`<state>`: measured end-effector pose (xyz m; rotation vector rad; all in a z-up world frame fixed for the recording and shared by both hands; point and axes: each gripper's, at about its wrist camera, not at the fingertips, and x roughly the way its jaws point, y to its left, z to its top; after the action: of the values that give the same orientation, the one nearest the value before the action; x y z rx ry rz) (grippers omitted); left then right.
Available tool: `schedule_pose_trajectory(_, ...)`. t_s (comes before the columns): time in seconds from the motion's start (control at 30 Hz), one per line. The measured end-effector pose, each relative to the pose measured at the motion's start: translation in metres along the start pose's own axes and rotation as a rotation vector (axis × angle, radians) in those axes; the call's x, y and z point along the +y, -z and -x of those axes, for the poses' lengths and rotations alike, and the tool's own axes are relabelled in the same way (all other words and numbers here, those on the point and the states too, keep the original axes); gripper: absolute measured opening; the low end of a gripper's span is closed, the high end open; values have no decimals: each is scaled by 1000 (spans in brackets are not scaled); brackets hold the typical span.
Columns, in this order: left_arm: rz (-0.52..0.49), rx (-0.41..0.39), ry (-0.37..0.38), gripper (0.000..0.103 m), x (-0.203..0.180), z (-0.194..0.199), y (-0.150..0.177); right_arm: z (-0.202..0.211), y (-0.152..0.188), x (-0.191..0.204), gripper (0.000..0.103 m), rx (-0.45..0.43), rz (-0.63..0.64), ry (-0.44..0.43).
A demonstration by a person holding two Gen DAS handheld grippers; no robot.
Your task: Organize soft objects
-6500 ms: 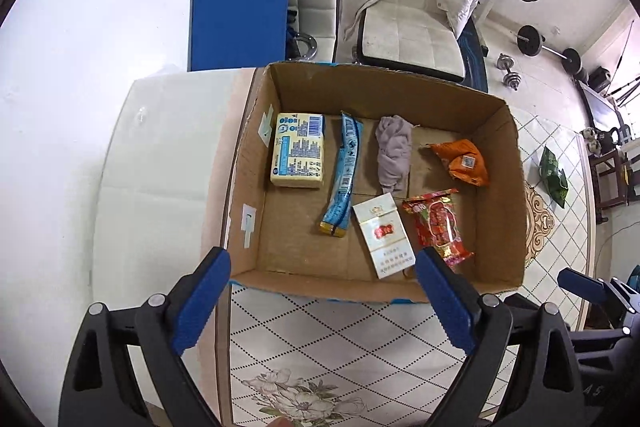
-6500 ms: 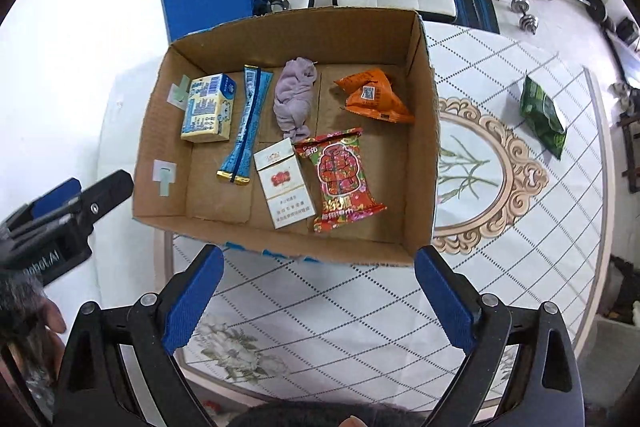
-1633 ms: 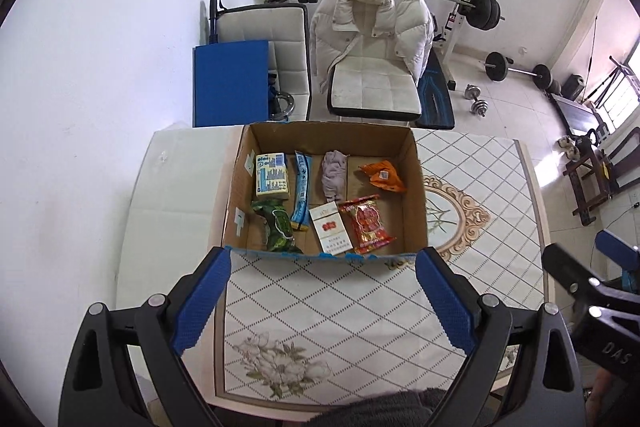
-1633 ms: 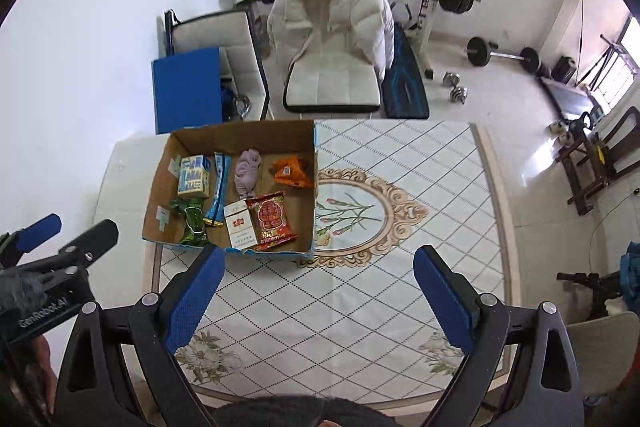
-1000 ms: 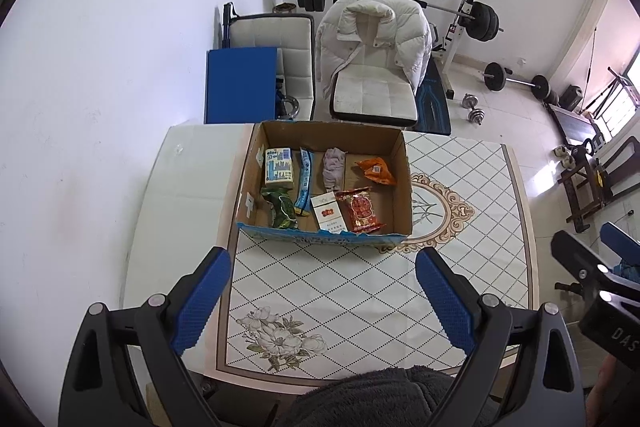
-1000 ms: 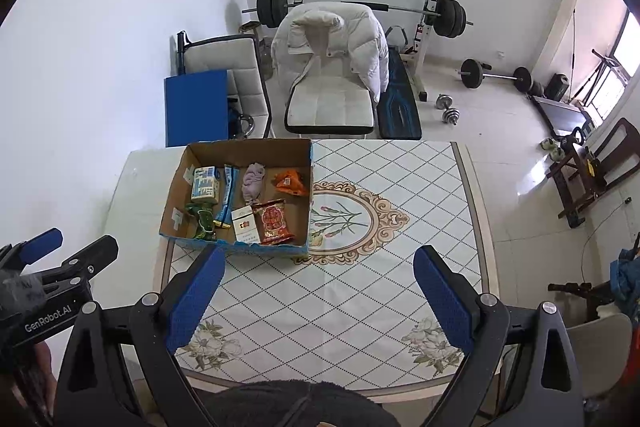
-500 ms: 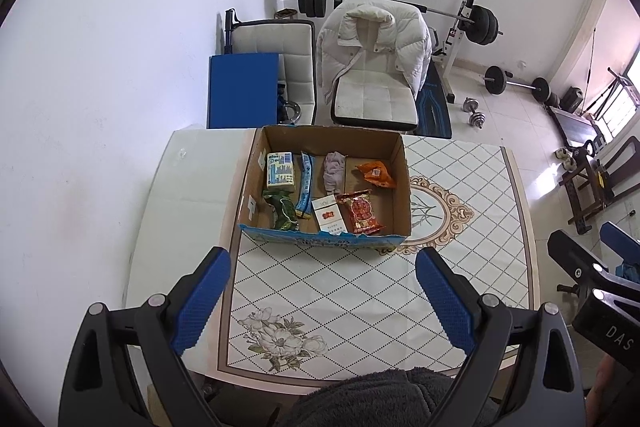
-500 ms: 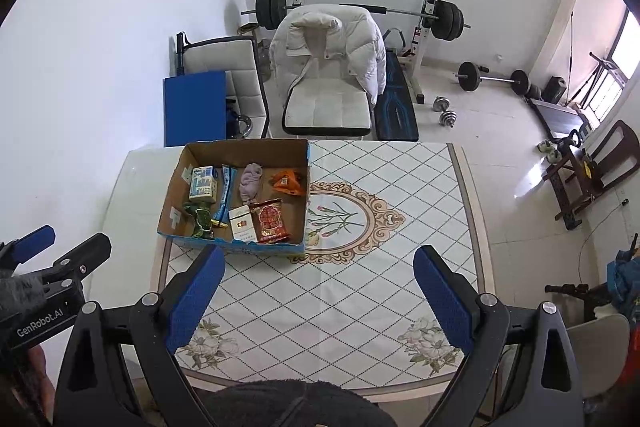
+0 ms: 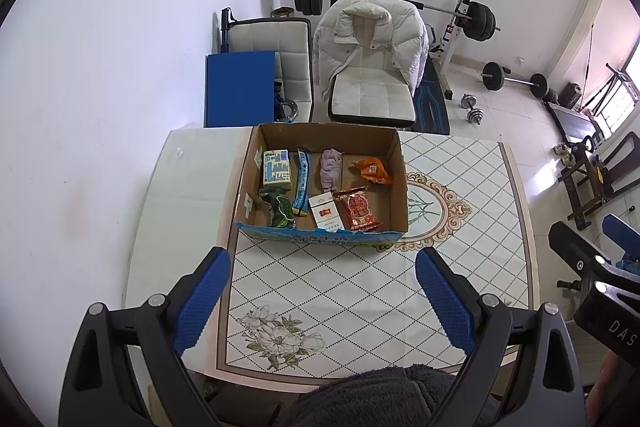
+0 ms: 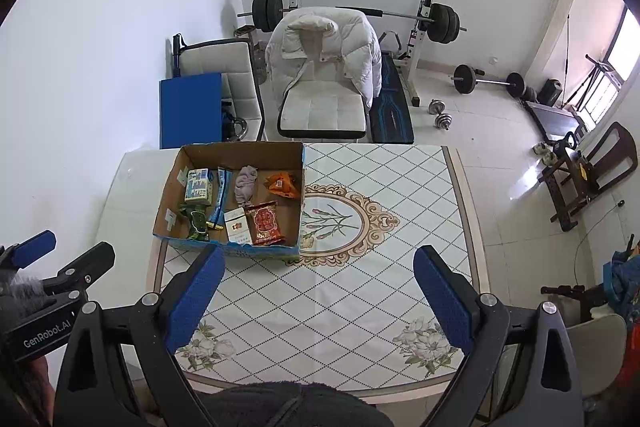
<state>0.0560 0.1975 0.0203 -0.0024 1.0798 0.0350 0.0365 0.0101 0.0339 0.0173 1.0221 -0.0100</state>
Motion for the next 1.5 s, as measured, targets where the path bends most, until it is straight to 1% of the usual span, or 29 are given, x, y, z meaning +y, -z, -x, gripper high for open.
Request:
schedule_pose_trajectory(0.47, 1, -10, 10, 95, -1, 1, -5, 2, -6, -1, 97, -13, -6, 4)
schedule_pose_trajectory(1.5, 14, -3, -7, 95, 5, -2, -10, -7, -7, -6, 97, 2, -4, -19)
